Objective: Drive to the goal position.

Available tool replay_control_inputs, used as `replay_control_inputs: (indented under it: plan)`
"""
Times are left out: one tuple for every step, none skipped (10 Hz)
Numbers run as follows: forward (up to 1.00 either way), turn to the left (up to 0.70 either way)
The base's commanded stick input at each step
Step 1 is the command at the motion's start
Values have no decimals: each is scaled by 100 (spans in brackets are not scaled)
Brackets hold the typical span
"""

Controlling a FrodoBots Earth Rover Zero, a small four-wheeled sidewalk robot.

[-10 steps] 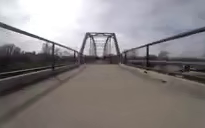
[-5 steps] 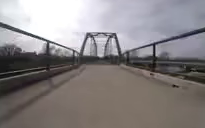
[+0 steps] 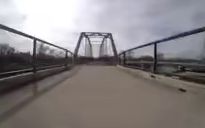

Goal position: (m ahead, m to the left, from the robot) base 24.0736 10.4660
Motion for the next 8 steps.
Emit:
replay_control_inputs:
  plan:
    - [100, 0]
    - [100, 0]
    - [100, 0]
    - [100, 0]
    - [100, 0]
    - [100, 0]
    - [100, 0]
    - [100, 0]
